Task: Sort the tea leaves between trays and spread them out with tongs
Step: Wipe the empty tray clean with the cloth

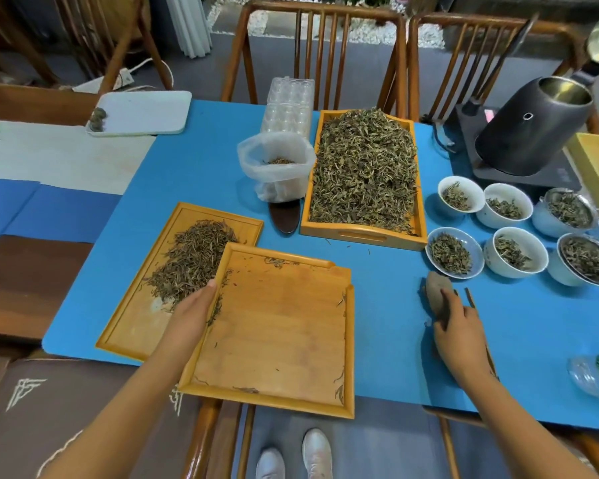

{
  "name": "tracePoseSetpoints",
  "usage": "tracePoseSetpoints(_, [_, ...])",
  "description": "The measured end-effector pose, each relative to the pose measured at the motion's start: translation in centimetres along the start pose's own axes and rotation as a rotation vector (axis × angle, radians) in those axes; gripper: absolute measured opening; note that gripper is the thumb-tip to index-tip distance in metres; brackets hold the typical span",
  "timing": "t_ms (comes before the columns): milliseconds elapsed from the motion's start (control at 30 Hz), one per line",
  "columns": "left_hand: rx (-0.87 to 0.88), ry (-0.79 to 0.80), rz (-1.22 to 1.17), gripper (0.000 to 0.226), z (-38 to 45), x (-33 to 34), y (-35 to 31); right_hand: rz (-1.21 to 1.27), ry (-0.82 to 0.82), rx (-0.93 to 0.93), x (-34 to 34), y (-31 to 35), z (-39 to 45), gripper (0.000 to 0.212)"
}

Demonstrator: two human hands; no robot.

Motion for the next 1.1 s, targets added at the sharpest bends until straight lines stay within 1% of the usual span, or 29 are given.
tracePoseSetpoints(133, [0.002,-0.032,0.002,0.058,0.0,-2.5,0.4,0.116,-0.01,-0.054,0.0,2.7,-0.1,0.059])
tracePoseSetpoints(300, [0.04,-0.073,-0.011,0.053,-0.5,-6.4,0.5,0.256,0.031,-0.256,0.6,10.1,-1.6,0.057])
tracePoseSetpoints(367, [0.006,-0.121,-0.022,0.046,-0.9,-8.3,0.7,0.292,0.079,-0.361,1.0,14.1,-2.4,0.058])
tracePoseSetpoints(433, [-0.02,-0.15,-0.058,0.033,-1.6,-10.0,0.8,0.328,0.143,-0.475,1.6,18.3,-3.5,0.06])
tracePoseSetpoints(533, [-0.009,-0.227,-0.089,0.039,-2.6,-12.3,1.1,0.374,0.254,-0.65,2.9,24.1,-5.8,0.059])
tracePoseSetpoints(633, [-0.014,-0.256,-0.11,0.038,-3.0,-14.2,2.0,0.384,0.358,-0.765,5.0,29.3,-8.2,0.058])
tracePoseSetpoints(733, [-0.037,-0.308,-0.17,0.041,-3.2,-15.6,3.0,0.364,0.429,-0.836,7.6,33.9,-10.3,0.057])
tracePoseSetpoints(867, [-0.012,-0.29,-0.212,0.038,-3.2,-16.8,3.9,0.309,0.469,-0.888,10.2,39.1,-11.3,0.055])
tracePoseSetpoints(967, [0.007,-0.294,-0.239,0.035,-3.2,-17.5,4.5,0.161,0.452,-0.934,12.0,42.1,-11.6,0.055])
tracePoseSetpoints(1100, [0.059,-0.251,-0.273,0.032,-3.3,-17.7,4.8,-0.052,0.487,-0.977,14.7,44.3,-12.3,0.054])
Point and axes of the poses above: each hand's wrist, its own z-axis towards the middle knuckle, its own x-axis out of the palm, y = z × x, the point moved 2 cm from there along z, towards the middle knuckle, and after that the axes turned 7 degrees about y, right-handed, at the moved point
